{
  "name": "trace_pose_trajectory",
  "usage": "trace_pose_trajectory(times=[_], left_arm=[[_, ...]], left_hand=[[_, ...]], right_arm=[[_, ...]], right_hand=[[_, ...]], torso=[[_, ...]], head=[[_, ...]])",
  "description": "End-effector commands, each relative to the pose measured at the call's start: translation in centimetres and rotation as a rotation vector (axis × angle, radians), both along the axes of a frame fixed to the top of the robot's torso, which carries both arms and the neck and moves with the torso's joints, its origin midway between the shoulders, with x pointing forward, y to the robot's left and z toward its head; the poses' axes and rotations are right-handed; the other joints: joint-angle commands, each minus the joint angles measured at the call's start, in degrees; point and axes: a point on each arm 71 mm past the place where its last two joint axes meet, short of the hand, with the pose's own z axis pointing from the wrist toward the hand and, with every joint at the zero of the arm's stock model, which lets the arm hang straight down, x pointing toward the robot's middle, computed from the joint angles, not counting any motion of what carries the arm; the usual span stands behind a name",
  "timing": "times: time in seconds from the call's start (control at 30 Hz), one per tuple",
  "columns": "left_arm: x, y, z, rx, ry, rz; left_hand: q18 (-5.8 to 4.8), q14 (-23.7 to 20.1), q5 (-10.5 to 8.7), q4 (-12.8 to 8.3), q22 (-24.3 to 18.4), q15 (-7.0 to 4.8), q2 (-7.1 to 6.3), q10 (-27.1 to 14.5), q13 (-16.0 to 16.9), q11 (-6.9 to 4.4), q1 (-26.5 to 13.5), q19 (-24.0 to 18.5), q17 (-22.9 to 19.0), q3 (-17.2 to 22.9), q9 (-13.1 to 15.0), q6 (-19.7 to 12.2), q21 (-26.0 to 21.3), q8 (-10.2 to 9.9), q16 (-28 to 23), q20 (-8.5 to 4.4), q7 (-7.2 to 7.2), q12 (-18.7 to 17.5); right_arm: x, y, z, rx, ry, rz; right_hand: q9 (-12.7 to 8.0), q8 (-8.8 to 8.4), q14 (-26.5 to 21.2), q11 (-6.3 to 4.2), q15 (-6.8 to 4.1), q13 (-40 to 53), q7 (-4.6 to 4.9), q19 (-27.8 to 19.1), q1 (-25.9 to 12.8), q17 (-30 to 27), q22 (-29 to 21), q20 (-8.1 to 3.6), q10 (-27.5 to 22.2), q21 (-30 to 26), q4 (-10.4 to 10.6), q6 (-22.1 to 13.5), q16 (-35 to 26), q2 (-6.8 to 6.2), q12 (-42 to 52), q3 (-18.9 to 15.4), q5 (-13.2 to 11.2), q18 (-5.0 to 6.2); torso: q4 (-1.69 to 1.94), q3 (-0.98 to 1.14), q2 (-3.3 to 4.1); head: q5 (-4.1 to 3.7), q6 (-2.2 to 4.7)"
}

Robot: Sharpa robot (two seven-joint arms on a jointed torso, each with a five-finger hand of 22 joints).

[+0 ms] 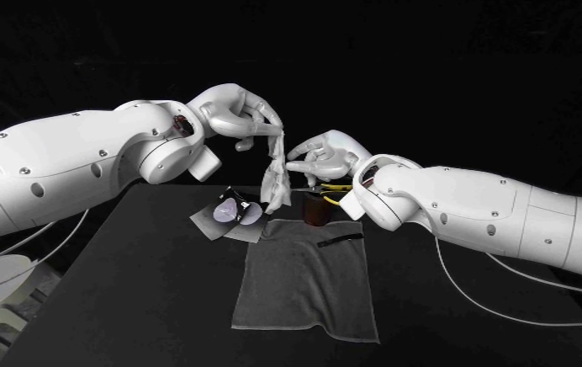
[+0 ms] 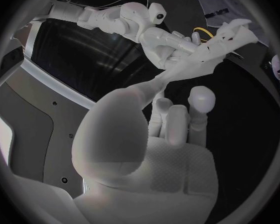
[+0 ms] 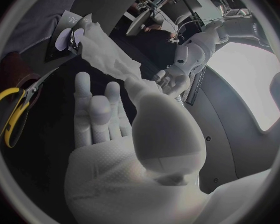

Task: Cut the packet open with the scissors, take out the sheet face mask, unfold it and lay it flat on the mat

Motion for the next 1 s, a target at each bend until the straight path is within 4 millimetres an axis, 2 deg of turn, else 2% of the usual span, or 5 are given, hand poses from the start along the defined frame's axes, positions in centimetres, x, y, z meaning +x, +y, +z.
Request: trace_pose_trajectory(times=[0.03,0.27,0.33,0.67,1.0], left_arm=[[-0.1,-0.4,0.2,-0.001,-0.001,-0.024],[-0.2,-0.6,0.2,-0.005,0.0,-0.03],[-0.2,-0.5,0.2,-0.005,0.001,-0.028],[0.0,-0.4,0.2,-0.005,0.001,-0.02],[0.0,-0.3,0.2,-0.005,0.003,-0.02]], left_hand=[[-0.96,0.3,0.2,0.0,0.1,0.01,0.3,-0.3,0.0,-0.12,0.1,0.4,0.1,0.5,4.1,0.2,0.2,0.2,0.0,0.08,0.05,-0.1],[-0.96,0.3,0.2,0.0,0.1,0.01,0.3,-0.3,0.0,-0.12,0.1,0.4,0.1,0.5,4.1,0.2,0.2,0.2,0.0,0.08,0.05,-0.1],[-0.96,0.3,0.2,0.0,0.1,0.01,0.3,-0.3,0.0,-0.12,0.1,0.4,0.1,0.5,4.1,0.2,0.2,0.2,0.0,0.08,0.05,-0.1],[-1.02,0.3,0.2,0.0,0.2,0.02,0.28,-0.4,-0.1,-0.1,0.0,0.6,0.1,0.6,4.2,0.1,0.4,0.2,0.0,0.07,0.08,-0.1],[-1.04,0.3,0.2,0.0,0.3,0.02,0.28,-0.5,-0.2,-0.1,0.0,0.7,0.0,0.6,4.2,0.1,0.5,0.2,0.0,0.07,0.08,-0.2]], right_arm=[[0.0,0.1,-0.1,-0.037,-0.022,0.016],[-0.2,0.3,-0.7,-0.065,-0.014,0.039],[-0.2,0.4,-0.7,-0.068,-0.012,0.046],[-0.3,0.2,-1.2,-0.086,0.004,0.048],[-0.5,0.1,-1.5,-0.09,0.019,0.058]], right_hand=[[0.1,-0.01,0.5,-0.31,0.06,0.3,0.06,0.4,1.1,0.7,0.0,0.15,0.1,-0.2,-0.5,1.1,0.5,0.29,0.6,0.6,0.1,0.71],[1.8,4.1,6.8,-2.99,-2.15,10.3,-3.21,2.9,3.5,9.0,1.1,-1.58,8.8,1.7,-2.4,9.0,6.2,2.81,9.2,3.4,0.1,0.91],[2.0,4.37,7.1,-3.24,-2.41,10.7,-3.48,3.1,3.4,9.4,1.3,-1.87,9.3,1.9,-2.5,9.3,6.5,2.9,9.5,3.6,0.1,0.89],[1.7,3.36,6.1,-2.79,-2.2,8.8,-2.75,2.8,1.4,7.6,1.6,-2.08,7.8,1.9,-2.1,7.2,5.2,1.5,7.5,3.1,0.1,0.6],[1.3,2.47,5.0,-2.08,-1.59,7.7,-1.93,2.0,0.6,6.6,1.6,-1.68,6.3,1.6,-2.0,5.7,4.4,0.73,6.2,3.0,0.1,0.46]], torso=[[-0.02,-0.01,0.0],[-0.07,0.06,-0.02],[-0.04,0.09,0.0],[-0.03,-0.01,0.01],[-0.07,0.08,-0.01]], head=[[0.1,0.0],[0.13,-0.08],[0.07,-0.1],[0.09,-0.05],[0.15,-0.1]])
